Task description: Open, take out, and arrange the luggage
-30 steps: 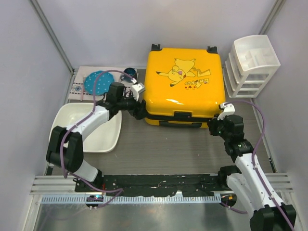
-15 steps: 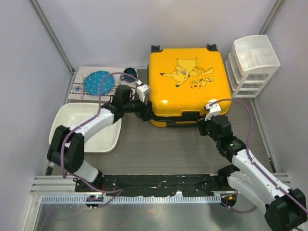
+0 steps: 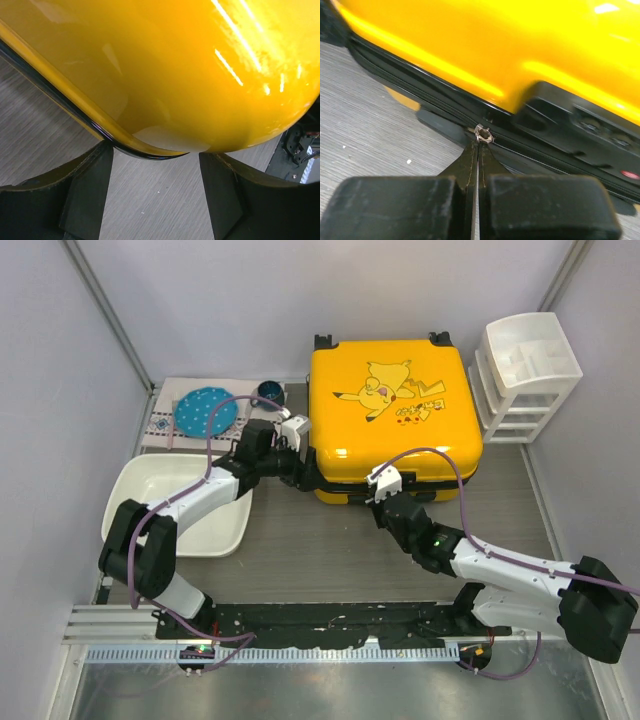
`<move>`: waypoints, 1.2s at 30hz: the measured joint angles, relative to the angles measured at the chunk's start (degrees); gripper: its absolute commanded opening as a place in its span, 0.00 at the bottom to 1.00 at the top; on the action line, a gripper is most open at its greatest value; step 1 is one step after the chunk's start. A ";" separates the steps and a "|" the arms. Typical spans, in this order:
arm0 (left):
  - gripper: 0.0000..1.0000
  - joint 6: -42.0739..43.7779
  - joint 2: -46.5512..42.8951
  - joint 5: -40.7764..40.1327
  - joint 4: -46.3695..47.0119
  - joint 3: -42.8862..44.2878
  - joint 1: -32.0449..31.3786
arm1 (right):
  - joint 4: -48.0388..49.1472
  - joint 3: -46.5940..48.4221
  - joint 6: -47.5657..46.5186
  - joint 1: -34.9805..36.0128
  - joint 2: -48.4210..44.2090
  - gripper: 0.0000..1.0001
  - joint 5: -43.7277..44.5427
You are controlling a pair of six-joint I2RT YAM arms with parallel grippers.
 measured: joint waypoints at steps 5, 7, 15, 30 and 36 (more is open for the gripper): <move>0.73 -2.34 0.02 -0.96 0.85 -0.26 -1.88 | 3.82 2.19 0.94 4.20 5.64 0.01 2.19; 0.77 -3.56 -0.02 -1.25 1.79 -0.68 -2.45 | 4.07 4.02 2.16 5.90 7.91 0.01 2.36; 0.79 -12.44 -12.17 -5.73 4.76 -12.09 4.96 | 1.62 12.26 6.27 8.79 13.77 0.55 0.17; 0.63 -14.16 -25.49 -10.62 5.11 -23.26 -3.32 | -22.60 26.38 1.57 -24.06 -6.21 0.60 -32.81; 0.51 -14.34 -16.68 -11.37 7.78 -21.79 -7.02 | -36.28 29.40 -3.56 -44.52 -4.74 0.62 -38.66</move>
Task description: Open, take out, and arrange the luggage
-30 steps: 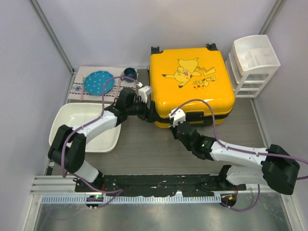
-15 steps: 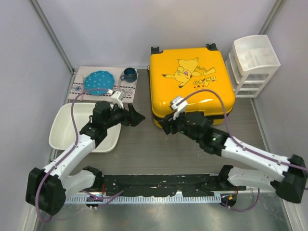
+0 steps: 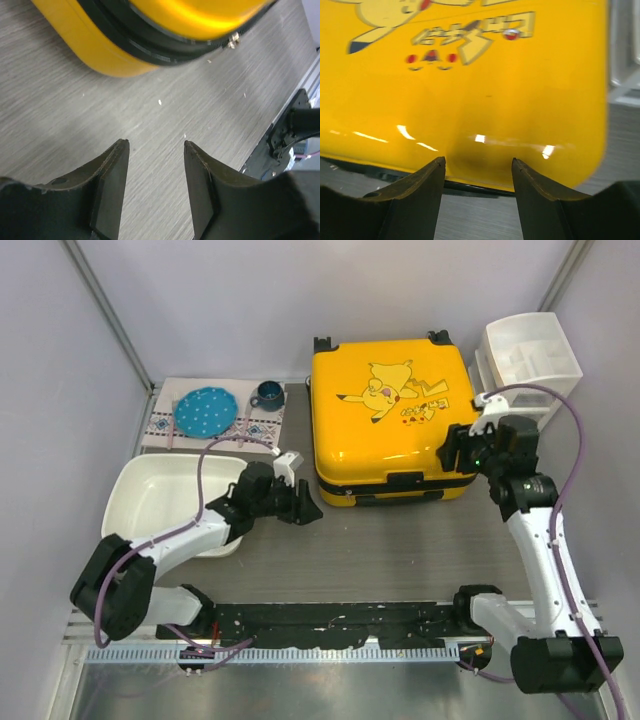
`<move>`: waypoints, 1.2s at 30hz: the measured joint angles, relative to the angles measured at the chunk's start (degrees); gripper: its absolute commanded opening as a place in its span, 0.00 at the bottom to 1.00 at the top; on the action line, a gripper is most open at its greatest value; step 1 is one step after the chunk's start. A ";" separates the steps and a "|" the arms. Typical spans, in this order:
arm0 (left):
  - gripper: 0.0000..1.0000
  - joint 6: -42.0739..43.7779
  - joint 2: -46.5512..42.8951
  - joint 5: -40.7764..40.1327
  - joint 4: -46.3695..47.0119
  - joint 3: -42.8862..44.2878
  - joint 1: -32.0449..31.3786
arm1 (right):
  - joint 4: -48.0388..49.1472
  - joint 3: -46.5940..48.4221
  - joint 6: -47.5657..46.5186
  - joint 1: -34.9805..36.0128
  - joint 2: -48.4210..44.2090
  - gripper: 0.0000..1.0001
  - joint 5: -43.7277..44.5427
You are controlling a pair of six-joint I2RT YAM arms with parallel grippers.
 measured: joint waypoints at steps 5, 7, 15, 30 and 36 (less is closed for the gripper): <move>0.55 -3.89 6.47 -1.57 3.21 4.35 -1.29 | -4.17 6.60 -1.42 -16.90 5.90 0.68 -5.38; 0.56 -5.95 7.72 -2.86 4.87 5.27 -2.05 | -4.22 9.09 -1.36 -22.51 8.96 0.69 -7.39; 0.56 -10.56 11.47 -8.35 6.99 7.89 -1.31 | -0.28 10.54 -0.68 -27.47 17.64 0.67 -16.79; 0.62 1.44 -7.43 -6.01 -0.50 3.61 12.46 | 9.40 3.28 4.20 -17.49 14.51 0.58 -19.91; 0.64 8.02 -18.05 -2.91 -0.44 -4.04 12.04 | 10.05 1.84 6.64 -14.32 12.96 0.58 -19.15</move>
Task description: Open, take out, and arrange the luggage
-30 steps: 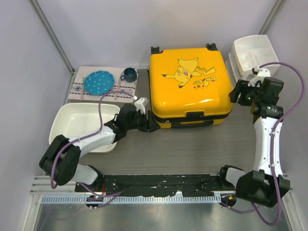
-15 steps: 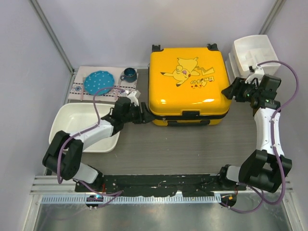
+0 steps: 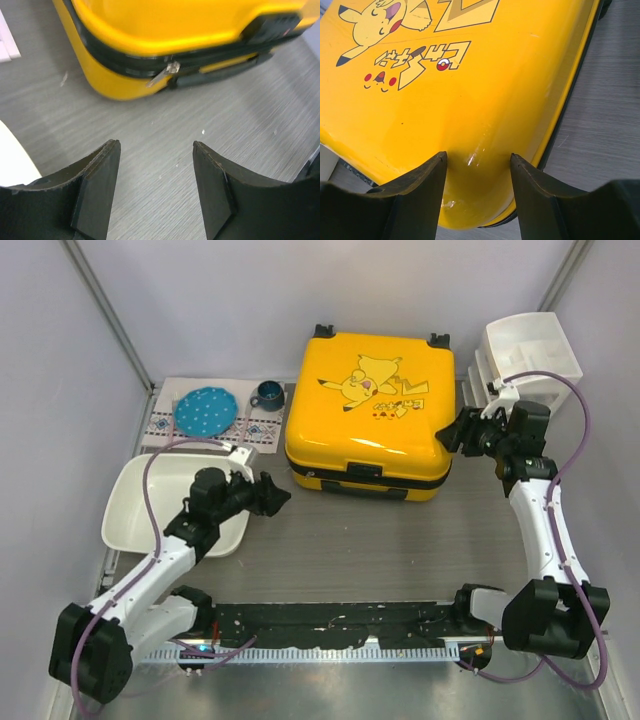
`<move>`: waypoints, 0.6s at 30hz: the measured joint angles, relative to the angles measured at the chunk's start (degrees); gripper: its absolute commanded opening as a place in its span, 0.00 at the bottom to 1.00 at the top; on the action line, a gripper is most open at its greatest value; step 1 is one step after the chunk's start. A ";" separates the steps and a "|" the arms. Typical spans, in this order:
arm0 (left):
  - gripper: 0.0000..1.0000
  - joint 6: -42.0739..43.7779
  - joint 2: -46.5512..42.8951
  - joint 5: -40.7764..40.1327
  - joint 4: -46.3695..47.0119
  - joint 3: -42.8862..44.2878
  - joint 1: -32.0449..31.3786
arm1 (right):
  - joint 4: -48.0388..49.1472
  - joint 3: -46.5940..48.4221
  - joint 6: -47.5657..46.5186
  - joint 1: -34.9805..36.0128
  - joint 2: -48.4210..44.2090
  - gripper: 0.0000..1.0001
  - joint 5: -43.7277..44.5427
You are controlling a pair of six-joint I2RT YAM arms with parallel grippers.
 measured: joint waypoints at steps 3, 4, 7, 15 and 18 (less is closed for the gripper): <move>0.64 1.51 3.28 1.75 2.23 -3.45 0.00 | -0.02 -0.11 0.26 0.94 -0.37 0.58 1.40; 0.63 1.68 5.11 2.29 3.13 -4.28 0.00 | -0.07 -0.11 0.37 1.25 -0.52 0.57 1.99; 0.62 1.88 10.45 3.72 6.97 -5.42 -0.09 | -0.26 -0.17 0.74 2.32 -0.94 0.57 3.65; 0.59 2.47 21.59 4.50 19.76 -3.67 -2.29 | -0.39 -1.25 2.14 5.16 -2.67 0.57 6.58; 0.56 2.38 24.24 3.37 23.47 -2.43 -3.30 | -0.17 -1.55 2.69 6.25 -3.17 0.57 8.02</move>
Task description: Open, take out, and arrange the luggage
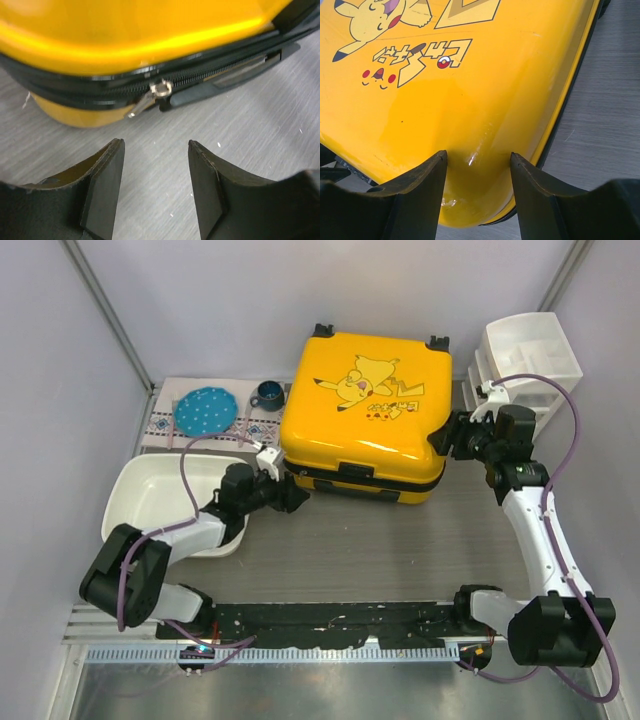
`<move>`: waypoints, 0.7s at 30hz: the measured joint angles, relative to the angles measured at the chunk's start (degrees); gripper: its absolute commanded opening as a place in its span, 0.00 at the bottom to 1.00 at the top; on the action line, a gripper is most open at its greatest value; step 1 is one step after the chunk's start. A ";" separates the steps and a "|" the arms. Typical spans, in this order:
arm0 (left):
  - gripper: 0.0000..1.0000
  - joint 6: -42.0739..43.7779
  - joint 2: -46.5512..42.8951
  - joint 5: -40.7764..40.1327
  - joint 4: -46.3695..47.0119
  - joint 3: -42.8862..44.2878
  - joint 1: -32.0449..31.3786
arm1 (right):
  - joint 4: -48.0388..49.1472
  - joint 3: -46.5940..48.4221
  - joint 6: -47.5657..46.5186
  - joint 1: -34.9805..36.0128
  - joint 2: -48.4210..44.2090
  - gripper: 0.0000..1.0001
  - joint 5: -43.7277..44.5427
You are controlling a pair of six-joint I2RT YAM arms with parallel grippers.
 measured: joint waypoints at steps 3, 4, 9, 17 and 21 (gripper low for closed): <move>0.55 0.04 1.68 -1.66 2.58 1.01 -0.44 | -0.24 -0.04 0.39 0.70 -0.22 0.57 0.66; 0.54 0.04 1.95 -2.12 3.10 1.31 -0.46 | -0.33 -0.04 0.42 0.85 -0.33 0.57 0.83; 0.47 -0.94 3.32 -3.91 4.42 2.69 -0.83 | -0.44 -0.09 0.42 1.07 -0.48 0.56 1.20; 0.35 -1.44 4.72 -6.51 4.46 3.67 -2.69 | -0.37 -0.28 0.33 1.40 -0.85 0.55 1.79; 0.19 -2.16 4.66 -6.93 4.13 4.07 -2.82 | -0.28 -0.48 0.33 1.84 -1.16 0.55 2.49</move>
